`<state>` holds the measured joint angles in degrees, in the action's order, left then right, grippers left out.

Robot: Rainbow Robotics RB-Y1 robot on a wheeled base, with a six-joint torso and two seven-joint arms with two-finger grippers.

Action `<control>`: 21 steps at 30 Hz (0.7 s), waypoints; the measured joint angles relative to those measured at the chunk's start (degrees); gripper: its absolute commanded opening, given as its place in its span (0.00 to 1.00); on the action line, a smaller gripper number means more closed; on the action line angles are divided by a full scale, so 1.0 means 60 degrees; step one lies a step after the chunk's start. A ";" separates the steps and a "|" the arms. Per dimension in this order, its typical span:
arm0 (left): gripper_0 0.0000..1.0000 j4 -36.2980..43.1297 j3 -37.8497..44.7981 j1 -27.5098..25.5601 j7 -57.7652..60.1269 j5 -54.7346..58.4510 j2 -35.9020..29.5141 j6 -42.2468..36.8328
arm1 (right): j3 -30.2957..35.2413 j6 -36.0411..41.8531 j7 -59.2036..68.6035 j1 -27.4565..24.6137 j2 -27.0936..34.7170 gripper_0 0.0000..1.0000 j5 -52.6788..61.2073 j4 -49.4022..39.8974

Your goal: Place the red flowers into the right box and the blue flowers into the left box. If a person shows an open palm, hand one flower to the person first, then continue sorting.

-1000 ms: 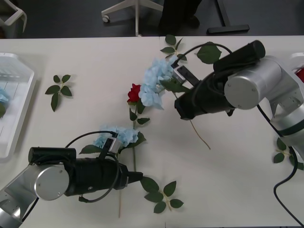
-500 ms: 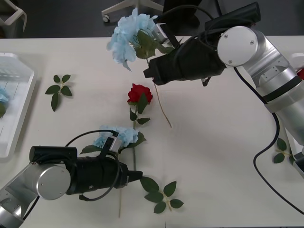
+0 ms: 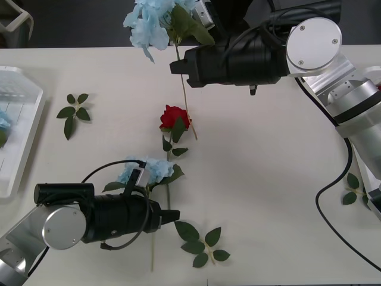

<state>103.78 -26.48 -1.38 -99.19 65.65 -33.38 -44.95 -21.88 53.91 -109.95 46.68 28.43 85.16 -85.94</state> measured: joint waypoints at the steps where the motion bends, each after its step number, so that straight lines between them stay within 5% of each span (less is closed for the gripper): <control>1: 1.00 0.0000 0.0000 0.0002 0.0000 -0.0083 0.0000 0.0000 | 0.0022 0.0000 -0.0223 0.0000 0.0000 0.00 0.0064 0.0000; 3: 0.99 0.0000 0.0000 0.0007 0.0000 -0.0234 0.0000 0.0000 | 0.0077 -0.0003 -0.0309 0.0000 0.0000 0.00 0.0222 0.0000; 5: 0.62 -0.0001 -0.0004 0.0016 0.0000 -0.0342 0.0000 0.0000 | 0.0135 -0.0005 -0.0310 0.0000 0.0000 0.00 0.0337 0.0000; 7: 0.02 -0.0008 -0.0028 0.0039 0.0000 -0.0458 0.0000 0.0000 | 0.0168 -0.0008 -0.0315 0.0000 0.0000 0.00 0.0350 0.0000; 21: 0.00 -0.0012 -0.0098 0.0144 0.0000 -0.0565 -0.0002 0.0013 | 0.0177 -0.0017 -0.0331 0.0000 0.0000 0.00 0.0350 0.0001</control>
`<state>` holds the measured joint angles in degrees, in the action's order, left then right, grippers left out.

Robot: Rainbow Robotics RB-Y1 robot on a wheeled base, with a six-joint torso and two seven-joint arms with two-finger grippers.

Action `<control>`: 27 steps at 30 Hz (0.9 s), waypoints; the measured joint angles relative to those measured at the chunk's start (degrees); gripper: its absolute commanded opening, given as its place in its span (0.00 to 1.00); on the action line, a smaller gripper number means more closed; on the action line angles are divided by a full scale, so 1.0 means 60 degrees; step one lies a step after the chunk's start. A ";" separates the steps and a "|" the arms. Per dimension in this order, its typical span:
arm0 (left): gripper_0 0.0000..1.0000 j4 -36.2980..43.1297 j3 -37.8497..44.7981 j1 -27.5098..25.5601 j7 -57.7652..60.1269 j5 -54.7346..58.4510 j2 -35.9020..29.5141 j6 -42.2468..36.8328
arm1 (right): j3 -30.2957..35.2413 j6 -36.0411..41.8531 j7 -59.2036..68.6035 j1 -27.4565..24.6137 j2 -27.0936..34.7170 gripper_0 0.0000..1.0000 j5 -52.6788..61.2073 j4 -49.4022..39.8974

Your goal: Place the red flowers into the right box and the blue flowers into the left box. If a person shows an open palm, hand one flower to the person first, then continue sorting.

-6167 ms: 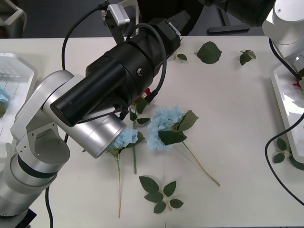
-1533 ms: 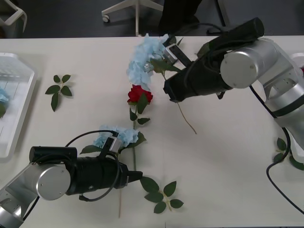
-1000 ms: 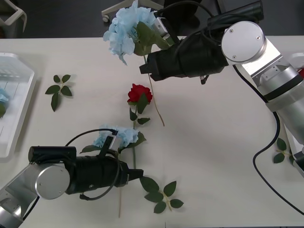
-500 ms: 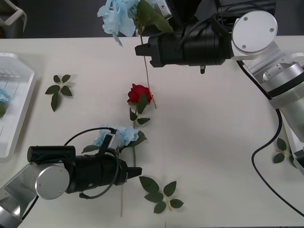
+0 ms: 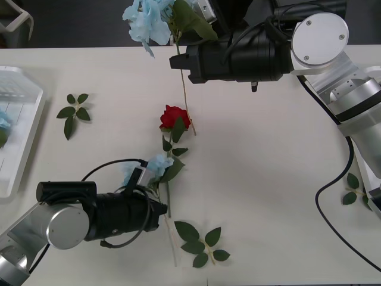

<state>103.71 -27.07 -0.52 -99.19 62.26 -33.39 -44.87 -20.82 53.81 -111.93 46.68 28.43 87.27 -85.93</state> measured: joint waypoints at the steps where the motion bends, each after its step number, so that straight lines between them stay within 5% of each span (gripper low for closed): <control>1: 0.00 0.0000 0.0000 0.0002 0.0000 0.0001 -0.0006 0.0021 | 0.0000 -0.0001 -0.0001 0.0000 0.0000 0.00 0.0000 0.0000; 18: 0.00 0.0702 0.1449 0.0743 0.0000 0.1978 -0.2666 -0.0042 | 0.0003 -0.0025 -0.0006 0.0000 -0.0001 0.00 0.0009 0.0004; 27: 0.00 0.0775 0.4658 0.1669 0.0000 0.1774 -0.4622 -0.3752 | 0.0009 -0.0079 -0.0010 0.0000 -0.0002 0.00 0.0035 0.0007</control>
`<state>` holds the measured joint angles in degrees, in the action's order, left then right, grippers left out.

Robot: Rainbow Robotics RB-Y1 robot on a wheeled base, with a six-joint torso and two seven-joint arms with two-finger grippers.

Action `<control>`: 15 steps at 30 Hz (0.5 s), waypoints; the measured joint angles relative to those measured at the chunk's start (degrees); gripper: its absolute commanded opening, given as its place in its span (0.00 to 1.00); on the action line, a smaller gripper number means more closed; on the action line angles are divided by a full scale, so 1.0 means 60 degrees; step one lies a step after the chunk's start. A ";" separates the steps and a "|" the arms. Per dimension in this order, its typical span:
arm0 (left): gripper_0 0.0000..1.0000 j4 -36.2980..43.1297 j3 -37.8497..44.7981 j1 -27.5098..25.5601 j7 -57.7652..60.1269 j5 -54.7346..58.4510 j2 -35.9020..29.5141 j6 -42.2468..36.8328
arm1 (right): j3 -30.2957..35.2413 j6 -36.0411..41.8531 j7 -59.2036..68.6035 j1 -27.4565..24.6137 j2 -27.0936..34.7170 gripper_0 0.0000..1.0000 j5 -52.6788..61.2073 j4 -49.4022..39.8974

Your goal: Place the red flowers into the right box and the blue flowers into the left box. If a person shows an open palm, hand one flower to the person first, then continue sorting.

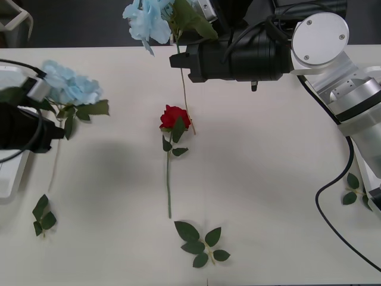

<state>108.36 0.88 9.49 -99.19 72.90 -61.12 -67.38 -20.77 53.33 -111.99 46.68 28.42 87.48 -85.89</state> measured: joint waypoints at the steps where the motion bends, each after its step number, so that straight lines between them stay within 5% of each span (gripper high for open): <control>1: 0.00 0.0008 0.0310 0.0077 0.0000 -0.0248 -0.0204 -0.0429 | 0.0001 -0.0001 0.0000 0.0000 0.0000 0.00 0.0005 0.0001; 8: 0.00 -0.0005 0.1207 0.0275 -0.0001 -0.3089 -0.1333 -0.1982 | 0.0007 -0.0002 -0.0010 0.0000 -0.0001 0.00 0.0030 0.0003; 15: 0.00 -0.1213 0.1207 0.0283 -0.0002 -0.4866 -0.1417 -0.2207 | 0.0009 -0.0002 -0.0312 0.0000 -0.0002 0.00 0.0108 0.0004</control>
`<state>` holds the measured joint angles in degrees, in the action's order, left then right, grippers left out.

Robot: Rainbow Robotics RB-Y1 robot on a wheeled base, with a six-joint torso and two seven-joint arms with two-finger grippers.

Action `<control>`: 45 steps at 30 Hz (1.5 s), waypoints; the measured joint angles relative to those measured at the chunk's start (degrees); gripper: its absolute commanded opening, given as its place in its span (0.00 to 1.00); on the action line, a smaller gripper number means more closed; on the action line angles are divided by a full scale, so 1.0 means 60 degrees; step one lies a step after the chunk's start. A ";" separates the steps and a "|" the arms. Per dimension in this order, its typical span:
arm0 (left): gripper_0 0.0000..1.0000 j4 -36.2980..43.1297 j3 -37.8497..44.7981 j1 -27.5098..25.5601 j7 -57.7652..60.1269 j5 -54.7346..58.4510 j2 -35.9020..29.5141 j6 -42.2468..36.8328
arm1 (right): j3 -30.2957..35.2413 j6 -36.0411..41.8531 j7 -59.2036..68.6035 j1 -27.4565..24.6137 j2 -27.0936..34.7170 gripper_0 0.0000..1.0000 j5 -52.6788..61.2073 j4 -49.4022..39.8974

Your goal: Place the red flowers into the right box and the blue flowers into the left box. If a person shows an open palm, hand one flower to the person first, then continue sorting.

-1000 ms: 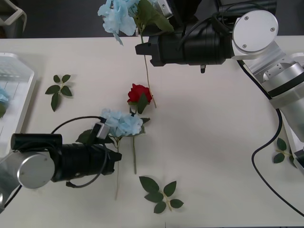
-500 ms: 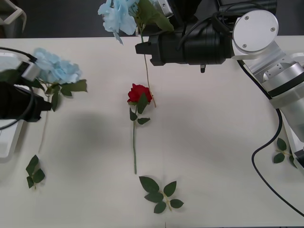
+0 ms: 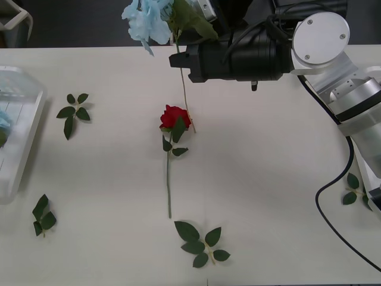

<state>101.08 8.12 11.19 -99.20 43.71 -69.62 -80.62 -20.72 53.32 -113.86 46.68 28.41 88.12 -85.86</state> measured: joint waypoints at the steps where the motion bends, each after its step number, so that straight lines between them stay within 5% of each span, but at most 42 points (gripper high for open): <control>1: 0.00 -0.0225 -0.0010 0.0000 0.0000 -0.0249 0.0000 0.0048 | 0.0000 0.0000 0.0000 0.0000 0.0000 0.00 0.0018 0.0000; 10: 0.00 -0.1841 -0.0822 0.0002 -0.0001 -0.2045 0.0000 0.1573 | 0.0002 0.0000 0.0000 0.0000 -0.0001 0.00 0.0047 0.0001; 15: 0.46 -0.2641 -0.1496 0.0007 -0.0002 -0.2155 0.0000 0.2539 | 0.0002 0.0000 0.0000 0.0000 -0.0001 0.00 0.0069 0.0001; 27: 0.84 -0.2863 -0.1716 0.0009 -0.0006 -0.1865 0.0000 0.2893 | 0.0002 0.0000 0.0000 0.0000 -0.0001 0.00 0.0371 0.0001; 34: 0.98 -0.2825 -0.1238 0.0028 -0.1298 0.2217 0.0000 0.2027 | -0.0017 0.0000 -0.0001 0.0000 -0.0001 0.00 0.0371 0.0001; 38: 1.00 -0.2819 -0.0572 0.0027 -0.3039 0.4971 0.0000 0.0898 | -0.0026 0.0000 -0.0003 0.0000 -0.0001 0.00 0.0371 0.0001; 45: 1.00 -0.2826 -0.0288 -0.0154 -0.3047 0.9990 0.0002 0.0439 | -0.0033 -0.0004 -0.0003 -0.0001 -0.0001 0.00 0.0356 0.0002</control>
<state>84.12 6.39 10.27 -117.48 103.64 -69.61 -77.99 -20.91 53.29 -113.88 46.68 28.40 90.26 -85.85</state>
